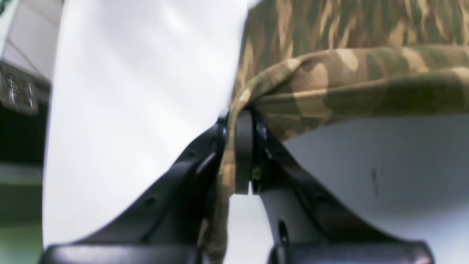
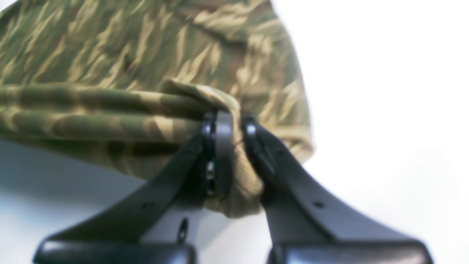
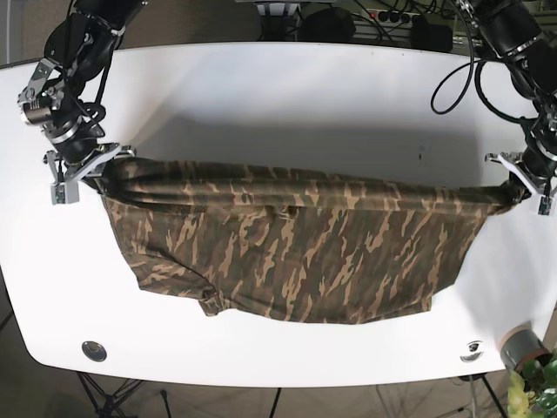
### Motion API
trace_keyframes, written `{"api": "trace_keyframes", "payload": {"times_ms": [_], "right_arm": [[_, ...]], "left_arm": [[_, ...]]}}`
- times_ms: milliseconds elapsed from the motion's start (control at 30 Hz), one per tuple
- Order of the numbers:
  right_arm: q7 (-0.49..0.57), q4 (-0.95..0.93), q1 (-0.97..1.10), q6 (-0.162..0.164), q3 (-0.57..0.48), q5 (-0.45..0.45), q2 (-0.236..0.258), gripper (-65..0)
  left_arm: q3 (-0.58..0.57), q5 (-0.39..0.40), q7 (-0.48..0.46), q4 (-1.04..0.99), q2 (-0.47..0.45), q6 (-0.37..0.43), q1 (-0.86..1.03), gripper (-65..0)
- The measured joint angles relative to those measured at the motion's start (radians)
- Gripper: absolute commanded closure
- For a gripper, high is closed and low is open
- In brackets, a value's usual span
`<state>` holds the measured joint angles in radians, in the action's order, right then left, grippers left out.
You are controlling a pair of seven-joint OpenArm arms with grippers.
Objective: Fold the T-shirt properly
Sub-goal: 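Lay the shirt flat and release it with both grippers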
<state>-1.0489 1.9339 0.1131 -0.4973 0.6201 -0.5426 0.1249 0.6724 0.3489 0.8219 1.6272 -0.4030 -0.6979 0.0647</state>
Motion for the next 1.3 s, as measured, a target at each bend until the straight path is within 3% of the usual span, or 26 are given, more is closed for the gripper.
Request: {"api": "trace_keyframes", "payload": {"times_ms": [367,633,733,867,933,1133,1300], "right_arm": [[-0.003,0.002,0.188,0.003,0.000,-0.106,-0.023,-2.1],[-0.002,0.002,0.278,0.002,-0.002,-0.113,-0.026,-2.5],[-0.003,0.002,0.302,-0.001,-0.005,-0.114,-0.026,-5.7],[-0.002,0.002,0.333,-0.001,-0.005,-0.112,-0.025,-18.2],[0.000,0.002,0.347,0.000,-0.005,-0.108,-0.025,-27.4],[-0.002,0.002,0.350,0.000,-0.005,-0.101,-0.025,-49.0],[-0.002,0.002,0.312,0.009,-0.003,-0.090,-0.024,-53.3]], "left_arm": [[0.076,0.002,-0.006,-0.003,0.001,0.000,0.155,0.0],[0.115,0.013,-0.011,-0.003,0.001,-0.002,0.248,0.0],[0.126,0.011,-0.006,-0.003,0.002,-0.003,0.286,0.0],[0.127,0.008,-0.008,-0.003,0.003,-0.003,0.314,0.0],[0.125,0.007,-0.008,-0.003,0.001,-0.002,0.325,-5.3],[0.094,-0.010,-0.004,-0.003,-0.002,0.013,0.328,-37.8],[0.090,-0.005,-0.004,-0.003,-0.003,0.036,0.322,-39.4]]}}
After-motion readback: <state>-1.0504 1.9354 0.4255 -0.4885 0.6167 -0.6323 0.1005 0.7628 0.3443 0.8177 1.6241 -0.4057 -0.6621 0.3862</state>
